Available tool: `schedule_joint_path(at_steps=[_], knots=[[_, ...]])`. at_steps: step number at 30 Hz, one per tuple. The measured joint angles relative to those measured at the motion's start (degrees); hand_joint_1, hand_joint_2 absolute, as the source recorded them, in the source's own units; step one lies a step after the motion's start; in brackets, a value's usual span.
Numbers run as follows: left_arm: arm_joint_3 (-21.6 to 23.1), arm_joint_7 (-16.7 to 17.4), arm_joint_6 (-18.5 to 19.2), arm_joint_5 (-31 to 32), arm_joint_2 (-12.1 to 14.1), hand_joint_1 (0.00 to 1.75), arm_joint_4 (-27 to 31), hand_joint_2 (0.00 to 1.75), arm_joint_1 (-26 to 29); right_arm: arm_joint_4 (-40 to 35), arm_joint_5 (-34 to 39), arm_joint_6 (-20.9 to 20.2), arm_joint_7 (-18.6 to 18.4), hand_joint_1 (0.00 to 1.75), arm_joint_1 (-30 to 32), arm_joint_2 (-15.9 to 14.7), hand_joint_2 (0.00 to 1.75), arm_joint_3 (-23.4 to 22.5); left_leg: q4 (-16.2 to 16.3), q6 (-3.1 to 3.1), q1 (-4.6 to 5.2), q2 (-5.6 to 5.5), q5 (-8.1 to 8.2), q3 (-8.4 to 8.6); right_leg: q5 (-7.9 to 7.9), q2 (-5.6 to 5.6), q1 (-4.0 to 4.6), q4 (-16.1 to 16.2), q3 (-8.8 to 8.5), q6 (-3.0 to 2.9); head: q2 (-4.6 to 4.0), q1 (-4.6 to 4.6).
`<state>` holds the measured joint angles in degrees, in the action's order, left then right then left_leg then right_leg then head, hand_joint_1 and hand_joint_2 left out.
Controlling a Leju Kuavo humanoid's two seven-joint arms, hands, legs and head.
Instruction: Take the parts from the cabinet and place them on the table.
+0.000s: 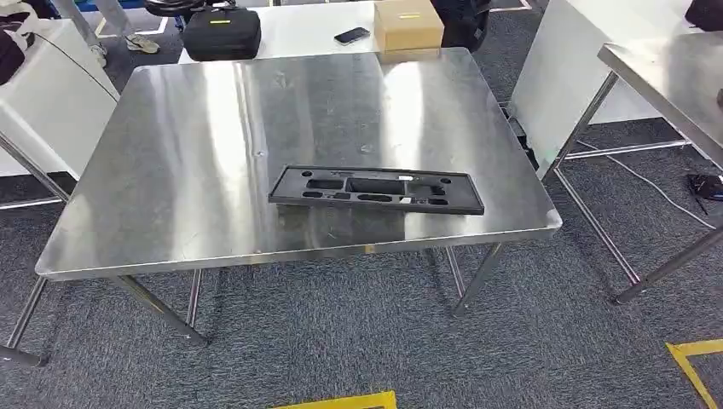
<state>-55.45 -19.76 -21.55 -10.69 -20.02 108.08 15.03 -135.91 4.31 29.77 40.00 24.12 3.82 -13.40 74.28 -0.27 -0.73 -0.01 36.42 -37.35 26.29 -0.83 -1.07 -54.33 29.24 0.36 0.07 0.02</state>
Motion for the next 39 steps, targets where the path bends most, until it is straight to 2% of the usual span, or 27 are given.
schedule_joint_path(at_steps=[2,3,4,5,7,9,10,12,13,14,15,16,18,19,20,21,22,24,25,27,29,30,32,34,35,36,39], knots=[[0.04,-0.07,0.06,0.22,0.02,0.0,0.0,0.0,-0.03,0.62,-0.55,1.67,0.0,0.0,0.02,0.29,0.0,0.02,-3.64,-0.52,-0.68,0.03,-4.4,3.6,-0.68,-0.03,-0.36,-0.83,1.45,0.61,0.0,-0.04],[0.09,-0.07,-0.04,0.56,0.02,0.0,0.0,0.0,-0.04,1.34,-0.79,2.92,-0.2,0.0,-0.02,0.53,0.0,0.0,-8.26,-0.84,-1.05,0.04,-6.36,6.88,-0.97,0.01,-0.63,-1.56,2.19,1.04,0.0,-0.02],[0.13,-0.07,-0.13,1.16,0.02,0.0,-0.02,0.0,-0.08,2.64,-0.72,4.26,-1.65,0.0,-0.09,0.66,0.0,-0.09,-13.2,-1.16,-1.43,-0.02,-6.52,10.38,-1.15,-0.01,-0.53,-2.43,2.92,1.35,0.0,-0.13],[0.2,-0.02,-0.22,2.0,0.0,0.0,-0.24,0.0,-0.22,3.83,-0.46,4.66,-3.73,0.0,-0.3,0.68,0.0,-0.35,-16.32,-1.51,-1.19,-0.42,-5.01,12.25,-1.33,0.02,-0.12,-3.17,3.84,1.67,0.02,-0.26],[-0.13,-0.02,-0.37,4.22,0.02,0.0,-1.29,0.0,-0.78,9.61,1.47,3.67,-11.71,0.0,-2.08,1.64,0.0,-2.63,-16.83,-0.13,-0.86,-0.74,-4.41,10.9,-2.23,0.04,-0.01,-3.39,4.42,2.87,0.0,-0.04],[-0.72,0.09,0.64,6.87,-0.02,0.0,-4.36,0.0,-1.68,18.38,-0.4,1.68,-18.59,0.0,-4.34,3.59,0.0,-7.05,-17.05,1.63,-0.45,-0.57,-5.43,10.1,-3.5,0.08,0.1,-2.5,5.07,3.91,0.02,0.02],[-1.2,0.13,1.27,8.64,-0.07,0.0,-6.54,0.0,-2.28,23.99,-3.89,0.58,-19.8,0.0,-5.44,4.3,0.0,-9.73,-17.16,2.54,-0.63,-0.25,-6.36,9.46,-2.72,0.18,-0.48,-3.37,5.26,3.86,0.0,-0.02],[-2.17,-0.7,1.77,13.32,-0.15,0.0,-11.35,0.0,-3.49,35.02,-6.95,-3.15,-21.79,0.0,-8.1,5.05,0.0,-14.19,-17.16,3.56,-0.4,-0.22,-7.67,7.75,2.87,0.29,-0.44,-8.41,7.56,2.42,0.0,0.44],[-2.95,-1.51,1.68,16.39,-0.2,0.0,-14.53,0.0,-4.29,41.63,-7.48,-4.72,-22.63,0.0,-10.07,5.29,0.0,-16.53,-17.13,3.55,-0.32,-0.12,-8.42,6.8,5.72,0.38,-0.3,-12.68,8.73,2.02,0.0,0.61],[-3.92,-2.67,1.24,20.28,-0.22,0.0,-18.46,0.0,-5.21,49.45,-8.0,-5.24,-22.93,0.0,-12.1,5.4,0.0,-18.98,-17.05,3.6,-0.17,-0.09,-9.18,5.92,7.41,0.42,-0.25,-16.9,9.62,2.21,0.0,0.64],[-4.83,-3.81,0.5,23.71,-0.09,0.0,-22.69,0.0,-6.25,57.33,-8.88,-5.22,-22.73,0.0,-14.04,5.31,0.0,-21.04,-16.98,3.6,0.02,-0.08,-9.91,4.98,7.45,0.45,-0.25,-19.73,9.74,2.75,0.0,0.59],[-5.86,-4.77,-0.33,27.33,0.42,0.0,-28.39,0.0,-7.4,67.3,-9.81,-5.07,-22.77,0.0,-16.1,4.84,0.0,-23.02,-16.96,3.57,0.13,-0.08,-10.51,4.24,6.18,0.48,-0.2,-20.07,8.71,3.42,0.02,0.66],[-7.63,-6.23,-2.17,31.74,1.77,0.0,-39.08,0.0,-9.31,83.15,-12.14,-4.8,-25.12,0.0,-19.13,4.09,0.0,-25.62,-16.86,3.33,0.25,-0.08,-11.47,3.65,3.14,0.51,-0.09,-14.62,3.62,4.15,0.0,0.68],[-8.33,-6.86,-3.77,34.02,2.77,0.0,-44.71,0.0,-10.16,89.87,-15.11,-3.89,-27.03,0.0,-20.06,4.07,0.0,-25.86,-16.83,3.1,0.26,-0.09,-11.97,3.16,2.69,0.54,0.02,-8.96,-0.53,3.76,0.0,0.7],[-8.57,-7.21,-4.94,35.59,3.43,0.0,-49.04,0.0,-10.87,94.44,-17.56,-3.25,-28.13,0.0,-20.83,4.09,0.0,-25.4,-16.73,2.74,0.41,-0.07,-12.43,2.88,4.1,0.55,0.28,-3.15,-4.51,2.9,0.0,0.68],[-8.89,-7.41,-5.81,36.45,4.13,0.0,-53.4,0.0,-11.43,99.4,-19.27,-2.95,-28.81,0.0,-21.95,4.13,0.0,-24.96,-16.7,2.26,0.6,0.05,-13.04,2.48,4.85,0.62,0.88,-0.22,-5.71,2.41,0.02,0.66],[-9.18,-7.65,-6.28,36.85,4.86,0.0,-56.78,0.0,-12.0,103.51,-19.85,-2.77,-29.44,0.0,-22.85,4.11,0.0,-24.89,-16.89,1.84,0.6,0.32,-13.65,2.35,4.76,0.69,1.03,-0.47,-4.61,2.29,0.0,0.48],[-9.25,-7.45,-7.86,39.94,6.28,0.0,-63.24,0.0,-12.81,109.67,-21.34,-2.66,-32.71,0.0,-23.79,3.89,0.0,-24.39,-17.28,1.03,0.36,0.41,-14.5,2.3,4.09,0.63,1.18,-0.46,-4.23,1.24,0.0,0.48],[-9.2,-6.89,-8.8,41.56,7.06,0.0,-65.97,0.0,-12.88,112.21,-22.15,-2.69,-34.5,0.0,-24.15,3.91,0.0,-24.02,-16.79,0.79,-0.02,0.31,-14.32,1.89,3.14,0.54,0.01,-0.07,-3.7,0.53,0.0,0.55],[-8.76,-4.61,-11.35,45.43,8.86,0.0,-72.18,0.0,-13.27,116.24,-26.48,-3.47,-39.37,0.0,-24.59,3.83,0.0,-22.6,-11.88,0.41,-0.06,0.05,-6.96,0.33,1.95,0.29,0.33,-0.12,-2.32,-0.7,0.0,0.06],[-7.98,-1.19,-13.94,49.52,10.55,0.0,-78.32,0.0,-13.85,119.01,-31.84,-4.48,-40.72,0.0,-24.63,3.67,0.0,-19.33,-3.84,-0.12,-0.08,0.02,-1.06,-1.32,0.78,0.25,0.47,-0.2,-0.81,-0.72,0.02,0.02],[-7.23,1.3,-14.93,51.81,10.95,0.0,-81.12,0.0,-14.09,120.07,-33.01,-4.65,-40.74,0.0,-24.72,3.63,0.0,-17.79,-0.58,-0.36,-0.1,0.03,-0.34,-1.52,0.15,0.19,0.52,-0.28,0.07,-0.68,0.0,0.0],[-5.01,6.85,-16.54,56.6,11.82,0.0,-86.22,0.0,-14.29,121.55,-34.62,-5.11,-40.35,0.0,-24.96,3.61,0.0,-15.55,-1.37,-0.48,-0.28,0.05,-3.86,1.17,-0.88,0.08,0.47,-0.83,1.45,-0.28,0.0,-0.02],[-3.12,9.34,-16.85,58.08,12.0,0.0,-89.14,0.0,-14.43,122.4,-35.76,-5.29,-39.93,0.0,-25.27,3.43,0.0,-13.77,-9.36,-0.57,-0.71,0.07,-7.06,7.38,-1.37,0.16,0.31,-1.98,3.09,0.41,0.0,0.0],[-2.45,10.33,-16.83,58.18,12.09,0.0,-90.46,0.0,-14.69,122.71,-36.39,-5.31,-39.65,0.0,-25.45,3.22,0.0,-12.92,-14.16,-0.59,-0.93,-0.01,-5.78,10.57,-1.53,0.13,0.4,-2.78,3.7,0.71,0.02,-0.07],[-1.96,11.3,-16.85,58.16,12.24,0.0,-91.61,0.0,-14.98,122.93,-37.29,-5.22,-39.36,0.0,-25.64,3.08,0.0,-12.06,-16.76,-0.24,-0.42,-0.37,-4.7,11.93,-1.76,0.12,0.73,-3.52,4.5,1.07,0.0,0.02],[-1.31,12.63,-16.92,57.99,12.26,0.0,-93.79,0.0,-15.04,123.52,-39.54,-4.98,-39.32,0.0,-26.45,2.73,0.0,-9.5,-16.69,1.41,0.15,-0.26,-4.92,10.45,-3.1,0.02,0.71,-3.07,4.9,2.53,0.0,0.15]])
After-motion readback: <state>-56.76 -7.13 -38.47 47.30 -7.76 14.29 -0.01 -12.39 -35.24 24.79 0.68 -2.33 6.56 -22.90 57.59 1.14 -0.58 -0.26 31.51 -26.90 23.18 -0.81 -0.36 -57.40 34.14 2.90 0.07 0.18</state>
